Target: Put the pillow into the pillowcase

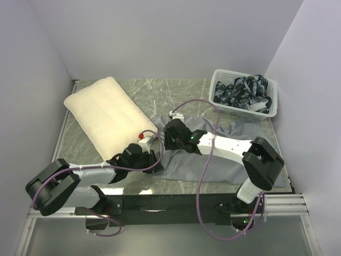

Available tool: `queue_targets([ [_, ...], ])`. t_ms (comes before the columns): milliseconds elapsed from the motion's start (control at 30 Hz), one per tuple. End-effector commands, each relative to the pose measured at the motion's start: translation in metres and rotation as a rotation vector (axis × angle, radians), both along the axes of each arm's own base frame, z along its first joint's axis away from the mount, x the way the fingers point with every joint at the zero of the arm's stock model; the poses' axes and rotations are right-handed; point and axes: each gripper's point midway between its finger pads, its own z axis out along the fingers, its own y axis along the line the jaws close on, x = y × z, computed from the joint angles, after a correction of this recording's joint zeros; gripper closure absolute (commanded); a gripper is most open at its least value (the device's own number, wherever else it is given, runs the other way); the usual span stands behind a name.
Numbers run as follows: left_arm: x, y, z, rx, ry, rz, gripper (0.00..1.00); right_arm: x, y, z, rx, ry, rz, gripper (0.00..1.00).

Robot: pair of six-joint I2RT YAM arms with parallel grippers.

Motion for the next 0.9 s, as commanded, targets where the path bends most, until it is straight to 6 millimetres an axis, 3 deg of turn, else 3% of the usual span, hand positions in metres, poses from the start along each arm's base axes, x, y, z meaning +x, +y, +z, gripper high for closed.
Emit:
queue_targets([
  [0,0.005,-0.02,0.026,-0.099,-0.048,-0.045,0.8,-0.001,-0.002,0.012,-0.007,-0.015,-0.052,0.47],
  [133,0.003,-0.024,0.028,-0.124,-0.049,-0.066,0.77,-0.001,0.0,0.01,-0.015,-0.011,-0.056,0.37],
  [267,0.0,-0.028,0.029,-0.145,-0.047,-0.094,0.75,0.0,0.002,0.005,-0.035,-0.003,-0.058,0.35],
  [433,-0.002,-0.032,0.03,-0.164,-0.042,-0.109,0.68,-0.002,0.001,-0.012,-0.063,0.019,-0.058,0.4],
  [600,-0.002,-0.034,0.028,-0.17,-0.035,-0.118,0.51,-0.006,-0.002,-0.014,-0.061,0.024,-0.05,0.46],
  [867,0.0,-0.038,0.027,-0.169,-0.03,-0.129,0.49,-0.015,-0.014,-0.025,-0.086,0.039,-0.052,0.66],
])
